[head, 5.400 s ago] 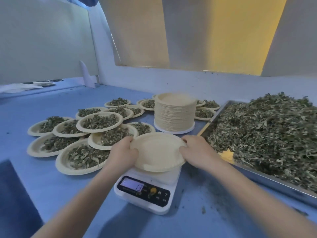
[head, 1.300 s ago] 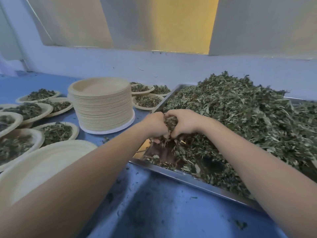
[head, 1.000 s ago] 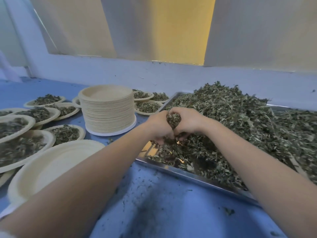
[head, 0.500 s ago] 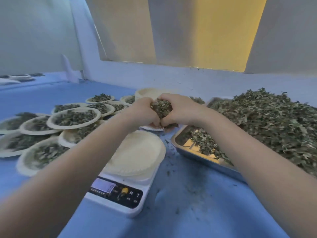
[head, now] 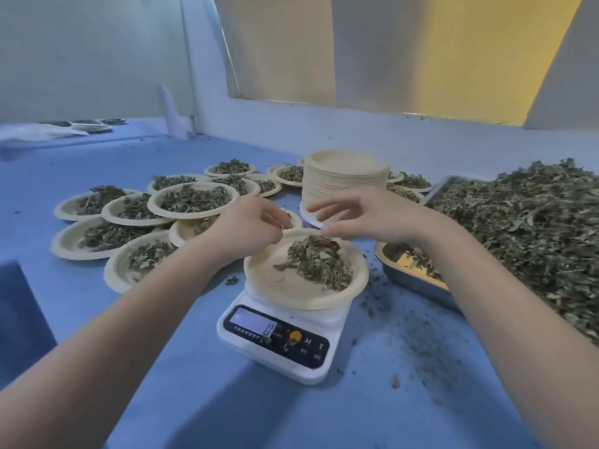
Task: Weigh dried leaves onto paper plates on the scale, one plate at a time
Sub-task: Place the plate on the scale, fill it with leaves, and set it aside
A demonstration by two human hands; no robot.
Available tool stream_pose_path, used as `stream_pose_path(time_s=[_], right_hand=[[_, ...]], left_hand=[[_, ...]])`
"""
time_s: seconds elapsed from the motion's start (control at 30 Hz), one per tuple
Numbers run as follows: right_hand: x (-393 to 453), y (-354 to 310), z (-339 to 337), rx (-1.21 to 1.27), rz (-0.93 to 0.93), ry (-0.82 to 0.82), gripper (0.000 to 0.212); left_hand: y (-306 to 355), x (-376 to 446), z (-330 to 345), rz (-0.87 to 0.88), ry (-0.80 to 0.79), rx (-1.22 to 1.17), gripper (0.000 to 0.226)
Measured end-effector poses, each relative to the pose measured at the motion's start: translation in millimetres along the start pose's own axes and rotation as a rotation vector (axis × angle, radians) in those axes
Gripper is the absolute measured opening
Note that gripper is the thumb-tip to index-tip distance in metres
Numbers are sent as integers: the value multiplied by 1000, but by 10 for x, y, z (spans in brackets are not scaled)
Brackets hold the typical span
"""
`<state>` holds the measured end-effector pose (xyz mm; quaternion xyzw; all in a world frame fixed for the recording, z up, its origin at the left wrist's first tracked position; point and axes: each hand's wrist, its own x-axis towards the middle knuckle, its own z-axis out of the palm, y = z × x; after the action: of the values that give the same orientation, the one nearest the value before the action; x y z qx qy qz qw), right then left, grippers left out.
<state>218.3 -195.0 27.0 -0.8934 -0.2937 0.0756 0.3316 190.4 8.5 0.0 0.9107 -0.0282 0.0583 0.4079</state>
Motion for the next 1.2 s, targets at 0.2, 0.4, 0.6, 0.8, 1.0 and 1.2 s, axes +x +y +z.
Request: stream_pose_path(time_s=[0.2, 0.4, 0.6, 0.8, 1.0, 1.2], right_hand=[[80, 48, 278, -159, 49, 50, 16], [134, -35, 323, -139, -65, 147, 18], [73, -71, 291, -103, -73, 202, 18], [42, -69, 330, -123, -50, 132, 17], [-53, 2, 182, -156, -35, 159, 14], [-285, 395, -200, -253, 94, 174, 16]], left_hand=[[-164, -35, 127, 26, 184, -54, 28], [-191, -35, 141, 39, 281, -119, 27], [-171, -51, 161, 82, 252, -128, 28], [-96, -56, 202, 136, 202, -79, 29], [171, 21, 346, 264, 112, -4, 21], [654, 265, 818, 396, 4, 165, 19]])
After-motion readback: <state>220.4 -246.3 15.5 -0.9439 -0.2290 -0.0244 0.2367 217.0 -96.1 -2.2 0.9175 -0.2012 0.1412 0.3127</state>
